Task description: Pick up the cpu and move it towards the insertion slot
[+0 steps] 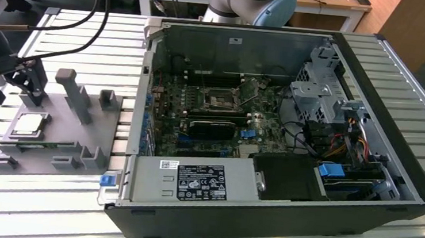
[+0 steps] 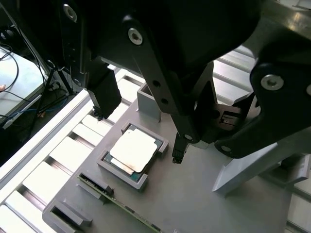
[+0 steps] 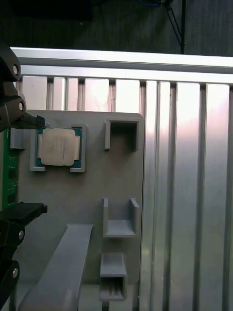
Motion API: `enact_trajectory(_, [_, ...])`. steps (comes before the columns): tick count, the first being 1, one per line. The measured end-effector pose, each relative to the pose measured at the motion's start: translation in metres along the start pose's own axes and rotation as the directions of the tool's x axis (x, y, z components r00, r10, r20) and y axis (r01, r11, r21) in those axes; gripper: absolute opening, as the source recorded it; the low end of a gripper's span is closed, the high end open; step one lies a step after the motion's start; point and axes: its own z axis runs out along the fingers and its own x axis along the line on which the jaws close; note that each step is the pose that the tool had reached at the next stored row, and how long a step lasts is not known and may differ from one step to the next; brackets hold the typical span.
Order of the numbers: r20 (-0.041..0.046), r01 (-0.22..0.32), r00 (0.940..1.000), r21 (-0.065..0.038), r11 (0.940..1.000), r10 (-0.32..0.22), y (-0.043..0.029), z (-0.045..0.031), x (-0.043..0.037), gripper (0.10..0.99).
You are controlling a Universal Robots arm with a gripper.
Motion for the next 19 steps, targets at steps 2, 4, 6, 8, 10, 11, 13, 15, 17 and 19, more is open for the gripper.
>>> enact_trajectory(2, [0.0, 0.0, 1.0, 0.0, 1.0, 0.0, -0.0001, 0.0011, 0.0, 0.706])
enact_trajectory(4, [0.0, 0.0, 1.0, 0.0, 1.0, 0.0, -0.0001, 0.0025, 0.0, 0.706])
enact_trajectory(6, [0.0, 0.0, 1.0, 0.0, 1.0, 0.0, -0.0002, 0.0042, 0.0, 0.706])
enact_trajectory(8, [-0.0001, 0.0, 1.0, 0.0, 1.0, 0.0, -0.0003, 0.0064, 0.0, 0.706])
enact_trajectory(10, [0.0, 0.0, 1.0, 0.0, 1.0, 0.0, -0.0004, 0.0087, 0.0, 0.706])
enact_trajectory(11, [0.0, 0.0, 1.0, 0.0, 1.0, 0.0, -0.0004, 0.0098, 0.0, 0.706])
enact_trajectory(13, [-0.0001, 0.0, 1.0, 0.0, 1.0, 0.0, -0.0005, 0.0118, 0.0, 0.706])
enact_trajectory(15, [0.0, 0.0, 1.0, 0.0, 1.0, 0.0, -0.0006, 0.0136, 0.0, 0.706])
enact_trajectory(17, [0.0, 0.0, 1.0, 0.0, 1.0, 0.0, -0.0006, 0.0155, 0.0001, 0.706])
enact_trajectory(19, [-0.0001, 0.0, 1.0, 0.0, 1.0, 0.0, -0.0007, 0.0172, 0.0001, 0.706])
